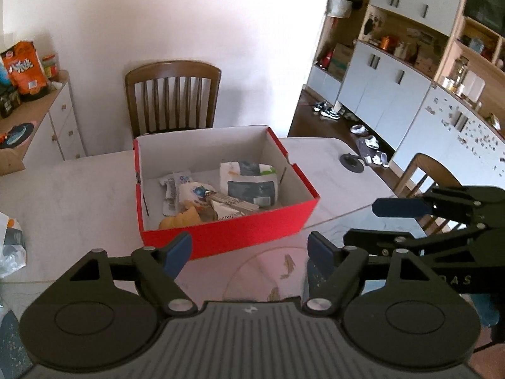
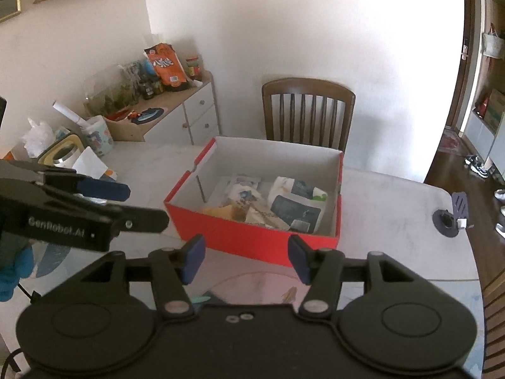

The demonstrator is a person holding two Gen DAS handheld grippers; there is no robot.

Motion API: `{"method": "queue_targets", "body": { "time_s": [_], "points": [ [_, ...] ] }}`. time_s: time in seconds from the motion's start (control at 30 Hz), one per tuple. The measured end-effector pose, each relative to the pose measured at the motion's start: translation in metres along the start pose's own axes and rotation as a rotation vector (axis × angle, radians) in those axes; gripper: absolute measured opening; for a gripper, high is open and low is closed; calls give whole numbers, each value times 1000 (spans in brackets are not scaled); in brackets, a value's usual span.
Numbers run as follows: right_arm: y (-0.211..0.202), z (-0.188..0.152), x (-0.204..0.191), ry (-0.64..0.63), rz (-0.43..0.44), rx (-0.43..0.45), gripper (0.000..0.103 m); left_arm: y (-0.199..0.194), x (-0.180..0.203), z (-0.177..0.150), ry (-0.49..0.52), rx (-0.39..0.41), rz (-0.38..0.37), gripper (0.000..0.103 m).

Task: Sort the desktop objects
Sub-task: 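Withdraw both open tools from the box back toward the table, then move left tool to the blue biscuit packet while right tool approaches the dark snack packet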

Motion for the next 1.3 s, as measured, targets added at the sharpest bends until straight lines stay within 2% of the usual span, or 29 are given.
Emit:
{"method": "queue_targets", "body": {
  "time_s": [0.13,0.37,0.43,0.5,0.73,0.87,1.3],
  "points": [
    [-10,-8,-4,3,-7,16,58,-9,10,-11,18,-3,-12,82],
    [-21,-24,-3,22,-11,18,59,-17,28,-28,73,-7,-11,89],
    [-23,-29,-4,19,-11,21,59,-19,32,-34,84,-9,-12,92],
    [-25,-34,-4,15,-19,20,59,-19,35,-38,94,-7,-9,100],
    [-26,-47,-6,17,-43,17,62,-19,35,-56,94,-15,-22,103],
    [-26,-55,-8,-5,-75,30,69,-18,34,-70,88,-30,-22,103],
    [-11,-77,-4,33,-79,-15,70,2,34,-122,86,-84,-25,103]
  ]
}}
Point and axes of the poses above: each gripper's, at about its wrist camera, not at the fingertips, and y roughly the way its jaws point, x to its right, z to its top, the point moved 3 cm from there along y, roughly the way its jaws point, and after that the axes turned 14 degrees about -z, right-handed, at the moved point
